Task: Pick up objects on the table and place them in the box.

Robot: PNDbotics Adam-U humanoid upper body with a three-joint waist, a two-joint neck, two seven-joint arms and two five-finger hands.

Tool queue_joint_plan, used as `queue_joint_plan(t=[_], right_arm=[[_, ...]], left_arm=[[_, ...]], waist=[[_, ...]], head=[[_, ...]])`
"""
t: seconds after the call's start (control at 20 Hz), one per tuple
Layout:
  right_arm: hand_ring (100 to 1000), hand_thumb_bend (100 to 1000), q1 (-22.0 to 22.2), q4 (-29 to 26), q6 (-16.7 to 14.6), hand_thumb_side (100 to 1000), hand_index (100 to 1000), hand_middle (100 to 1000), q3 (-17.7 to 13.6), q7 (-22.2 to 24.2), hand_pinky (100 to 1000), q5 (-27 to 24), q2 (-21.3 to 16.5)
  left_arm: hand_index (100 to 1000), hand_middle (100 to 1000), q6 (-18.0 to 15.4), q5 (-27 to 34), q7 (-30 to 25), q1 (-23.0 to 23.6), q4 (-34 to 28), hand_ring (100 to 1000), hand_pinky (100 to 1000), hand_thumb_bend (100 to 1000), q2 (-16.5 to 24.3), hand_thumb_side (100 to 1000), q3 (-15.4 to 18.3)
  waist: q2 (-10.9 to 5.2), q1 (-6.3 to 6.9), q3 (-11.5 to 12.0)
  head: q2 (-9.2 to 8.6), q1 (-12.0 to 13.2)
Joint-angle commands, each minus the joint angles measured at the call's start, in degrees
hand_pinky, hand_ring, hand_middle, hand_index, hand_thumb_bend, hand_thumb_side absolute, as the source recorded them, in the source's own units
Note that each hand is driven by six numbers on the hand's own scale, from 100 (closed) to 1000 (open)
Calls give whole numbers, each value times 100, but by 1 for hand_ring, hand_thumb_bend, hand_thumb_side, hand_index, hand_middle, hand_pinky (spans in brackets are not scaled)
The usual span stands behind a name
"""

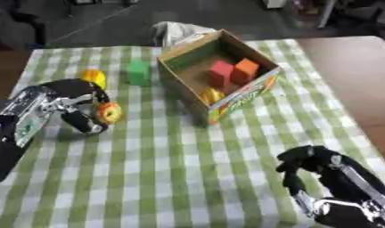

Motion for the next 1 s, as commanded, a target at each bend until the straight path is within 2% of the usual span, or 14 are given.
queue_joint_plan(t=[0.05, 0.2, 0.25, 0.35, 0.45, 0.75, 1.0], right_arm=[[480, 100, -25, -63, -7, 143, 740, 441, -30, -18, 682, 31, -72], [480, 100, -27, -63, -3, 155, 740, 441, -28, -22, 682, 29, -69], [480, 100, -26, -64, -2, 157, 740, 441, -27, -24, 682, 30, -70], [480, 100, -25, -66, 0, 158, 740, 441, -29, -30, 682, 31, -71], [481, 100, -26, -65, 2, 159, 740, 442, -29, -34, 682, 32, -73], [481, 100, -18, -52, 4, 161, 739, 443, -23, -36, 682, 35, -86], [480, 100, -9, -39, 3, 162, 739, 443, -15, -28, 682, 32, -87]], left_arm=[[789, 649, 57, 56, 208, -85, 20, 621, 685, 324, 57, 345, 74], [726, 567, 88, 93, 415, -92, 48, 554, 647, 303, -3, 316, 51], [665, 496, 78, 99, 499, -100, 45, 501, 621, 273, -11, 290, 38], [593, 425, 30, 137, 658, -122, 2, 444, 584, 230, -4, 268, 22], [556, 389, -31, 228, 747, -175, -112, 413, 568, 208, 54, 257, 20], [554, 388, -158, 692, 714, -604, -955, 420, 576, 226, 507, 232, 0], [555, 390, -131, 891, 673, -1115, -1249, 423, 580, 247, 477, 221, -53]], waist=[[-70, -2, 1], [-70, -4, -5], [-70, -5, -7], [-71, -6, -10], [-72, -4, -10], [-90, 18, -1], [-106, 29, 4]], head=[[25, -12], [25, -15], [25, -16], [25, -16], [25, -17], [25, -15], [25, -17]])
